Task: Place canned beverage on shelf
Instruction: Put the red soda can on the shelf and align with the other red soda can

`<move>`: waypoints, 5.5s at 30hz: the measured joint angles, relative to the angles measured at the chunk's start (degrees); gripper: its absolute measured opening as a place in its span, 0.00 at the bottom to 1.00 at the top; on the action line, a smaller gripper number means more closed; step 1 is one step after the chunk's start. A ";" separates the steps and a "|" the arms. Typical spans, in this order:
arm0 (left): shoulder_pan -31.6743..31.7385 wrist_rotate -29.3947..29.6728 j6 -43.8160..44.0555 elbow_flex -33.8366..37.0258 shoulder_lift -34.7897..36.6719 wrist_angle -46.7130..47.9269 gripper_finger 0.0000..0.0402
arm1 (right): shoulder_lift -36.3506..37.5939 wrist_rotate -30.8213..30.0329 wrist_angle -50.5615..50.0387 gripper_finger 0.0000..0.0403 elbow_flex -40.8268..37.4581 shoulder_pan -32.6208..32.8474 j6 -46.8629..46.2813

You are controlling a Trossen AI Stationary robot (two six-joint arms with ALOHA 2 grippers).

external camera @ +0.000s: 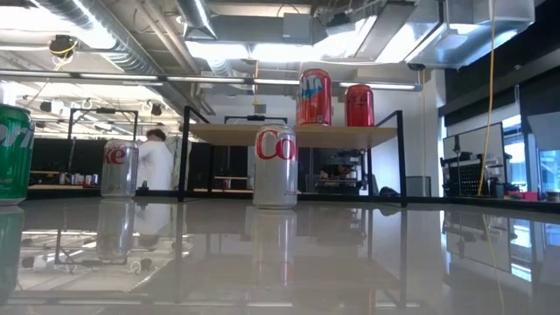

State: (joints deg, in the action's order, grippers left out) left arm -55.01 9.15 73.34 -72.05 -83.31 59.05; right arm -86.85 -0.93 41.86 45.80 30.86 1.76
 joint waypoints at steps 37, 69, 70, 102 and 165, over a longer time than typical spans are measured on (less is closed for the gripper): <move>-9.97 -5.88 19.12 -11.69 -11.03 8.58 0.95 | -0.07 0.00 0.05 0.95 0.07 -0.14 1.70; -18.87 -7.10 29.80 -5.04 -12.44 5.78 0.95 | -0.07 -1.14 -0.39 0.95 0.07 -0.14 1.73; -18.87 -7.02 29.81 -4.76 -12.52 5.56 0.95 | -0.07 -1.16 -0.38 0.95 0.07 -0.14 1.73; -11.41 -9.68 26.74 -1.82 -12.94 -0.67 0.70 | -0.07 -1.27 -1.03 0.95 0.05 -0.14 1.54; 40.84 -11.47 -30.42 -11.61 -22.16 -5.64 0.79 | -0.04 -1.05 -2.92 0.95 0.05 -0.14 -1.51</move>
State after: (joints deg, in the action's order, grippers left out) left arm -14.17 -2.33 42.92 -83.66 -105.47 53.41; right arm -86.89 -1.98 38.93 45.84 30.72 0.25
